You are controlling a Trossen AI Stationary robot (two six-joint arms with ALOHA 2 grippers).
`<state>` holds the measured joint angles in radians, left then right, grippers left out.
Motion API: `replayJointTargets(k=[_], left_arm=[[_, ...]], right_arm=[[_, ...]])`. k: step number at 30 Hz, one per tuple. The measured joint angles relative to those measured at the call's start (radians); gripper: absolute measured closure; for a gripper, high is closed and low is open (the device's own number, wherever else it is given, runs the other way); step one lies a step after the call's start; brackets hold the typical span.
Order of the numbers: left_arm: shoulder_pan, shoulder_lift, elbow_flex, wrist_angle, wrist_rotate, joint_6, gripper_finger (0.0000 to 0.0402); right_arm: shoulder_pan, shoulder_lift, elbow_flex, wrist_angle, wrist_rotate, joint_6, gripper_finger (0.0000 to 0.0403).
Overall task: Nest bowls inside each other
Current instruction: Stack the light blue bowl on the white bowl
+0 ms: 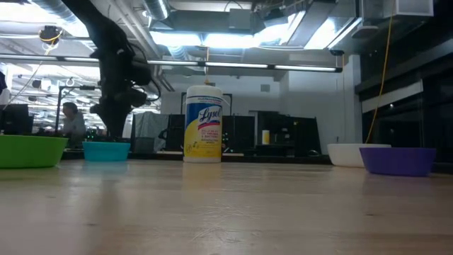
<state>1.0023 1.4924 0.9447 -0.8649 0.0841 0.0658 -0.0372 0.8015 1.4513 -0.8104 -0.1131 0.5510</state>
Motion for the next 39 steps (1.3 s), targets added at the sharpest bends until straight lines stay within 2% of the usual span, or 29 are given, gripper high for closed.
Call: replayJointTargets(k=[18, 23, 26, 28, 30, 34, 36, 39], left_arm=[[0.0, 0.071, 0.0, 0.055, -0.017, 0.051, 0.0317], [0.0, 0.113, -0.031, 0.066, -0.016, 0.053, 0.0317], [-0.002, 0.138, -0.06, 0.093, -0.063, 0.02, 0.0321], [-0.013, 0.139, -0.07, 0.098, -0.093, 0.016, 0.0342], [-0.029, 0.118, -0.069, 0.114, -0.091, 0.018, 0.0381], [-0.066, 0.016, -0.069, 0.111, -0.064, 0.001, 0.0397], [-0.09, -0.068, -0.069, 0.108, -0.015, -0.023, 0.0397], [-0.141, -0.218, -0.069, 0.113, 0.166, -0.011, 0.0398]], right_arm=[[0.0, 0.028, 0.0, 0.055, -0.011, 0.036, 0.022], [0.0, 0.036, 0.0, 0.055, -0.011, 0.04, 0.022], [0.0, 0.036, 0.0, 0.055, -0.011, 0.044, 0.022], [0.0, 0.036, 0.0, 0.055, -0.011, 0.044, 0.022], [0.0, 0.036, 0.0, 0.055, -0.01, 0.044, 0.022], [0.0, 0.036, 0.0, 0.055, -0.01, 0.045, 0.0221], [0.0, 0.038, 0.0, 0.055, -0.01, 0.047, 0.0221], [0.0, 0.044, 0.0, 0.055, -0.01, 0.047, 0.0221]])
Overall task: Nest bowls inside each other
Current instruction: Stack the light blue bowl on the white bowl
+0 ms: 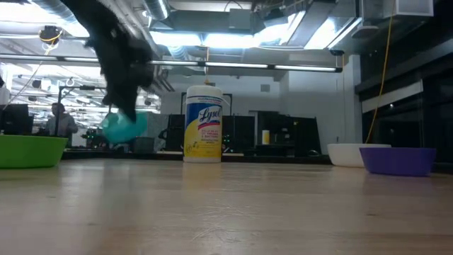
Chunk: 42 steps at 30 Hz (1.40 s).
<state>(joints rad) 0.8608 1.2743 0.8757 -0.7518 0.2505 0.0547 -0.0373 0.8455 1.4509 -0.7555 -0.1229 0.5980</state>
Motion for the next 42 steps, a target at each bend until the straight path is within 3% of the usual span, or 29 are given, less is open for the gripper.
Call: replayJointTargets(k=[2, 5, 7, 11, 15, 19, 25, 29, 31, 35, 42], left_arm=[[-0.043, -0.116, 0.0, 0.042, 0.213, 0.027, 0.0398], [-0.107, -0.262, 0.0, 0.194, 0.448, -0.124, 0.0398], [-0.144, -0.34, 0.0, 0.394, 0.527, -0.294, 0.0398], [-0.207, -0.413, 0.001, 0.955, 0.535, -0.634, 0.0399], [-0.244, -0.382, 0.001, 1.44, 0.345, -0.886, 0.0399], [-0.322, -0.303, 0.001, 1.682, 0.098, -0.991, 0.0399], [-0.464, -0.158, 0.012, 1.763, -0.293, -1.103, 0.0399], [-0.531, -0.046, 0.076, 1.862, -0.476, -1.142, 0.0399], [-0.557, 0.01, 0.135, 1.887, -0.539, -1.145, 0.0399], [-0.603, 0.121, 0.275, 1.886, -0.66, -1.169, 0.0399], [-0.645, 0.275, 0.431, 1.847, -0.734, -1.29, 0.0399]], right_arm=[[0.0, 0.009, 0.0, -0.006, 0.001, -0.001, 0.0221], [0.0, 0.028, 0.0, -0.019, 0.003, -0.01, 0.0221], [0.0, 0.046, 0.0, -0.019, 0.005, -0.031, 0.0221], [0.0, 0.093, 0.0, -0.017, 0.049, -0.092, 0.0221], [0.0, 0.147, 0.0, -0.009, 0.125, -0.175, 0.0221], [0.0, 0.2, 0.0, 0.019, 0.265, -0.279, 0.0221], [0.0, 0.273, 0.0, 0.146, 0.524, -0.42, 0.0221], [0.009, 0.312, 0.0, 0.214, 0.726, -0.493, 0.0221], [0.014, 0.334, 0.0, 0.248, 0.801, -0.534, 0.0221], [0.015, 0.384, 0.0, 0.313, 0.854, -0.614, 0.0221], [0.015, 0.465, 0.0, 0.473, 0.975, -0.743, 0.0221]])
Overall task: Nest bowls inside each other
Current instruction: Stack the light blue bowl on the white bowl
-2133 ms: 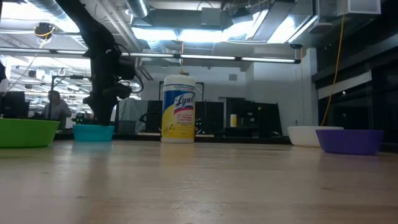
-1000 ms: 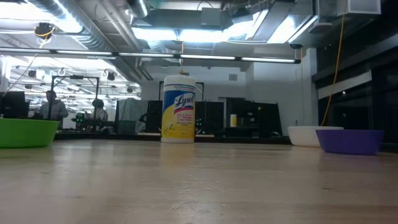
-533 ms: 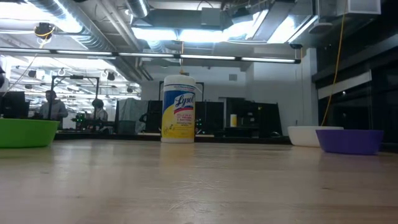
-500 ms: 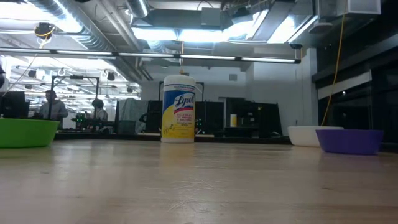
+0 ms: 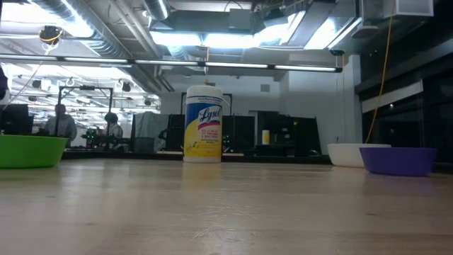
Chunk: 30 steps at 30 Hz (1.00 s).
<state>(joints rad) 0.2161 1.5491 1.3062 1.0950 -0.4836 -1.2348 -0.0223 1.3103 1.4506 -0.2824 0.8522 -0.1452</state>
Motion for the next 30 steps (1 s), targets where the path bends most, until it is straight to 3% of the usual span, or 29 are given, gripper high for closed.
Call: replayJointTargets(k=[4, 12, 21, 30], left_arm=[[-0.007, 0.037, 0.009, 0.005, -0.027, -0.039, 0.0399], [0.01, 0.052, 0.009, 0.009, -0.073, -0.095, 0.0399], [0.017, 0.057, 0.056, 0.007, -0.039, -0.088, 0.0399], [0.018, 0.062, 0.093, -0.016, 0.01, -0.062, 0.0399]], right_arm=[[0.0, 0.026, 0.0, 0.086, 0.014, -0.051, 0.0221], [0.0, 0.027, 0.0, 0.235, -0.058, -0.151, 0.0221], [0.0, 0.08, 0.0, 0.304, -0.135, -0.158, 0.0221], [0.0, 0.144, 0.0, 0.448, -0.108, -0.217, 0.0231]])
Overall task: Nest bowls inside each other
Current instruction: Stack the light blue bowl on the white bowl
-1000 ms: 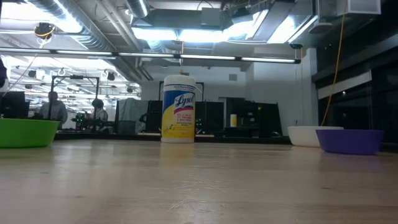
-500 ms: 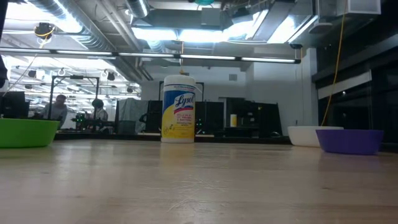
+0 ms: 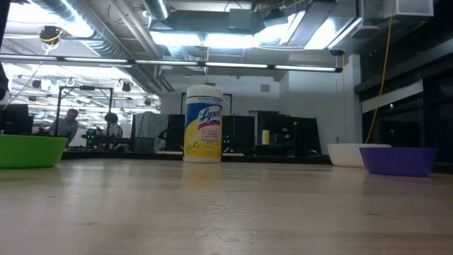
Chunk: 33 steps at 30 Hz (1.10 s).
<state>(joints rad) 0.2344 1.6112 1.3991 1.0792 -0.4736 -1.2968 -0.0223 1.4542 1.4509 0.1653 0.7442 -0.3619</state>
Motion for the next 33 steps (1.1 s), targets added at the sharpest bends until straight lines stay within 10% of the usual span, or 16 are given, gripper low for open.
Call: replayJointTargets(k=[33], left_arm=[[0.022, -0.015, -0.001, -0.031, 0.093, -0.032, 0.0399]], right_arm=[[0.03, 0.002, 0.0, 0.152, 0.113, -0.12, 0.0253]])
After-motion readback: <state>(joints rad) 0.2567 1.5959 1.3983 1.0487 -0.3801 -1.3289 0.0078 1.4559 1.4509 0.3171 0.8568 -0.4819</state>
